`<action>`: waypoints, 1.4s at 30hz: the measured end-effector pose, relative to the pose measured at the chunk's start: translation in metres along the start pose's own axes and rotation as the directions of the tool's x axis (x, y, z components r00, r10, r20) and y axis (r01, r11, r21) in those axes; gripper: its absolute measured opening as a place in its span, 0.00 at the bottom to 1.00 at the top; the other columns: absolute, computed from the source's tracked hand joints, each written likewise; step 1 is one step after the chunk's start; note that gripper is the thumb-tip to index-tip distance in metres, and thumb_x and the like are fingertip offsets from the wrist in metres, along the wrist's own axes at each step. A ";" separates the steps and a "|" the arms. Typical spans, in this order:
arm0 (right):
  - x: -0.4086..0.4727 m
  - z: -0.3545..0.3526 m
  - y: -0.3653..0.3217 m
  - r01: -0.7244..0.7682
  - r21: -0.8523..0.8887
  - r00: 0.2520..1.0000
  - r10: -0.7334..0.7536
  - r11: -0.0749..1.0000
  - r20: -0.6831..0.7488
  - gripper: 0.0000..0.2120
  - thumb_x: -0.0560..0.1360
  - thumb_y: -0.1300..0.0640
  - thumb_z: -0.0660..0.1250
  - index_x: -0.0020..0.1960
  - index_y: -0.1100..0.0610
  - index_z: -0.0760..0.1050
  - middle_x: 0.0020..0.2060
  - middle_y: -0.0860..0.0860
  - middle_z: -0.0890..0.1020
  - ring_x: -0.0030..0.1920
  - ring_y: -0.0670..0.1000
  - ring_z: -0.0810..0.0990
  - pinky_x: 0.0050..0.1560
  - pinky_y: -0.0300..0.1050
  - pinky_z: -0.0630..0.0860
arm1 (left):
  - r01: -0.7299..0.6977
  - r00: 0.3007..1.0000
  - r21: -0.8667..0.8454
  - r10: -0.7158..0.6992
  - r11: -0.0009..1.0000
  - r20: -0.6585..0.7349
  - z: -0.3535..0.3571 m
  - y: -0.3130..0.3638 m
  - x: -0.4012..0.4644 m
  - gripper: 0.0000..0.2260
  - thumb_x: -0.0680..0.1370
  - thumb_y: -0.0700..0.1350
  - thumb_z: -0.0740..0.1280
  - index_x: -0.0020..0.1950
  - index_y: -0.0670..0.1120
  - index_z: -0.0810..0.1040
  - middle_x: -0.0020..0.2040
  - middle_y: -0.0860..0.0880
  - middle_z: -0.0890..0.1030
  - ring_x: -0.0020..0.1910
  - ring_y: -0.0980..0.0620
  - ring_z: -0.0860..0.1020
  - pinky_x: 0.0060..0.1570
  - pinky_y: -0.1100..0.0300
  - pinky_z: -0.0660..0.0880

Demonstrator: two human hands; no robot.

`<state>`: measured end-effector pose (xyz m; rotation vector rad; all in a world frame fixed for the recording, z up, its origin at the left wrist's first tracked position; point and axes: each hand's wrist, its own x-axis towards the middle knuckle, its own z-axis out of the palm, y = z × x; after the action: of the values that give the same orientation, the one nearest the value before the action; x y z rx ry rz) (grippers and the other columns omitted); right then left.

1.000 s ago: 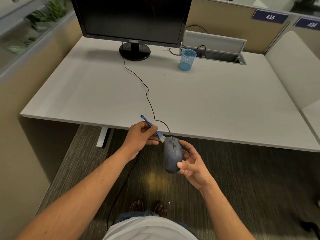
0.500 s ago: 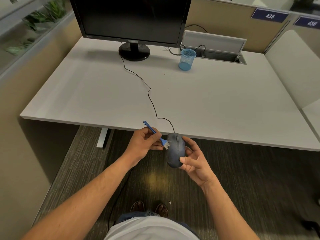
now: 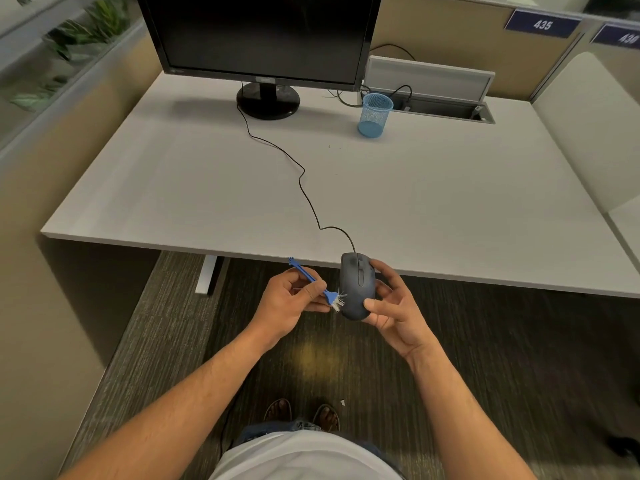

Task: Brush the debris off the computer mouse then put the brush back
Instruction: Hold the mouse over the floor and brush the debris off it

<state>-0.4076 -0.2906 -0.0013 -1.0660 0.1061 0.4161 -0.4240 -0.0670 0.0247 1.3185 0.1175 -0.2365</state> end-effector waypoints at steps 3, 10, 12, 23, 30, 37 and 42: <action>0.005 0.001 -0.003 0.010 0.001 1.000 -0.010 1.000 -0.006 0.36 0.66 0.71 0.74 0.71 0.51 0.74 0.64 0.54 0.81 0.66 0.62 0.79 0.50 0.60 0.82 | -0.002 1.000 -0.007 0.002 1.000 -0.011 0.000 -0.003 -0.002 0.09 0.73 0.46 0.70 0.51 0.43 0.81 0.45 0.43 0.86 0.47 0.44 0.86 0.44 0.55 0.84; 0.015 0.007 -0.007 0.015 0.026 1.000 -0.015 1.000 -0.023 0.35 0.66 0.71 0.74 0.69 0.48 0.76 0.63 0.57 0.81 0.64 0.61 0.80 0.50 0.58 0.83 | -0.023 0.999 0.025 0.023 0.999 -0.032 0.010 -0.015 -0.012 0.07 0.75 0.43 0.70 0.51 0.42 0.81 0.46 0.43 0.85 0.48 0.44 0.86 0.44 0.55 0.83; 0.017 0.009 -0.007 0.017 0.027 1.000 -0.016 0.999 -0.024 0.35 0.66 0.71 0.75 0.68 0.48 0.77 0.63 0.57 0.81 0.64 0.61 0.81 0.50 0.58 0.83 | -0.029 0.999 0.043 0.030 0.999 -0.041 0.014 -0.018 -0.012 0.05 0.77 0.40 0.70 0.52 0.43 0.81 0.46 0.46 0.85 0.48 0.46 0.86 0.44 0.57 0.83; 0.012 -0.003 -0.008 -0.003 0.048 1.000 0.003 0.999 -0.004 0.36 0.66 0.70 0.75 0.70 0.49 0.75 0.68 0.60 0.78 0.66 0.63 0.79 0.51 0.59 0.82 | -0.069 0.987 -0.063 0.059 0.996 -0.149 -0.002 -0.006 -0.007 0.09 0.72 0.46 0.72 0.50 0.44 0.81 0.45 0.43 0.85 0.47 0.43 0.85 0.43 0.58 0.83; 0.007 -0.003 -0.003 -0.029 0.032 0.998 0.028 0.999 0.053 0.38 0.64 0.70 0.77 0.72 0.50 0.74 0.68 0.57 0.77 0.69 0.63 0.76 0.52 0.60 0.82 | -0.106 0.978 -0.091 0.087 0.990 -0.190 -0.009 0.010 0.010 0.10 0.72 0.47 0.72 0.51 0.45 0.81 0.45 0.43 0.86 0.47 0.43 0.85 0.44 0.57 0.83; 0.002 -0.001 -0.001 -0.048 0.004 0.992 0.047 0.999 0.114 0.39 0.63 0.66 0.79 0.72 0.51 0.74 0.66 0.54 0.79 0.68 0.62 0.76 0.51 0.58 0.82 | -0.127 0.981 -0.076 0.113 0.989 -0.160 -0.001 0.022 0.023 0.10 0.72 0.46 0.72 0.51 0.44 0.80 0.44 0.45 0.86 0.46 0.44 0.86 0.44 0.56 0.83; 0.000 0.000 -0.001 -0.047 -0.011 0.993 0.048 0.999 0.104 0.39 0.62 0.65 0.79 0.71 0.50 0.74 0.66 0.54 0.79 0.67 0.61 0.77 0.51 0.59 0.82 | -0.123 0.984 -0.065 0.114 0.990 -0.134 0.003 0.023 0.024 0.10 0.73 0.46 0.71 0.52 0.44 0.80 0.44 0.45 0.86 0.46 0.44 0.86 0.44 0.57 0.83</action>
<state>-0.4073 -0.2912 -0.0002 -1.0493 0.0374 0.5145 -0.3959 -0.0674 0.0418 1.2627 0.1563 -0.0442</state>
